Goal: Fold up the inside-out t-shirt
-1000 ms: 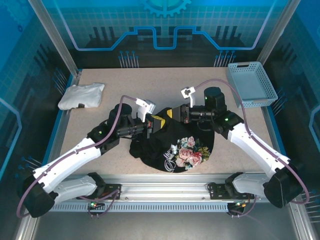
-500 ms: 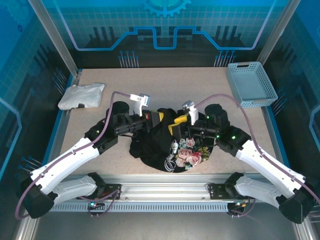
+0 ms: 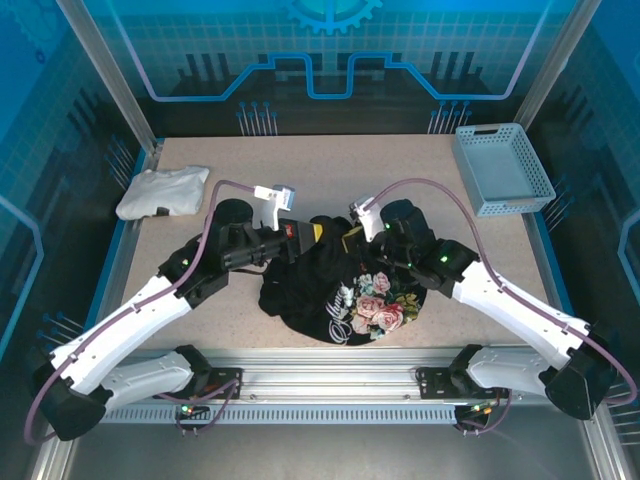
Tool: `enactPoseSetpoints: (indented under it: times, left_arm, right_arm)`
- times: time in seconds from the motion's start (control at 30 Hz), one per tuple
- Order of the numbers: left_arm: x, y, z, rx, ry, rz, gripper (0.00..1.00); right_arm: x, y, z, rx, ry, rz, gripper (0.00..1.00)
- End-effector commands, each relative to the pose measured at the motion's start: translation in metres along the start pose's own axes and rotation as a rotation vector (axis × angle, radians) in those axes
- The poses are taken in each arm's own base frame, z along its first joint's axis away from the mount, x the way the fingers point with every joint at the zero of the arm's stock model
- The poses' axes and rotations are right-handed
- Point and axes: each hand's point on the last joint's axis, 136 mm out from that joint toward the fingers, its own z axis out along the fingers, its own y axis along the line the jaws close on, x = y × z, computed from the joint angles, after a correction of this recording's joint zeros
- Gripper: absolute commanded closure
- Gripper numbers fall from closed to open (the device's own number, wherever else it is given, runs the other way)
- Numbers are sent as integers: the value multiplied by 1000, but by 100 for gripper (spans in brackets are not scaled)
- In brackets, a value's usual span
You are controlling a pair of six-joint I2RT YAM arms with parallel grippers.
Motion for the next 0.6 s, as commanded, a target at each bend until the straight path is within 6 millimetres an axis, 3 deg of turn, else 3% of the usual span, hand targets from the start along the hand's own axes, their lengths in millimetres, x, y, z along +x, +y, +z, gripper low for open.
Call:
enactPoseSetpoints:
  times: [0.0, 0.1, 0.23, 0.37, 0.47, 0.57]
  left_arm:
    - [-6, -17, -11, 46, -2, 13, 100]
    - [-9, -21, -10, 71, -20, -17, 100]
    - [-18, -21, -6, 78, -67, -53, 100]
    - [-26, -18, -1, 65, -98, -83, 100]
    - [-29, -16, 3, 58, -110, -99, 100]
    - [-30, -16, 6, 54, -112, -107, 100]
  right_arm:
    - [-10, -34, -17, 214, 26, -115, 100]
    - [-11, -41, -18, 257, 68, -168, 100]
    - [-4, -49, -21, 302, 139, -190, 83]
    - [3, -50, -33, 312, 160, -175, 75]
    - [3, -34, -41, 230, 128, -178, 69]
    - [-2, 8, -47, -5, 29, -194, 61]
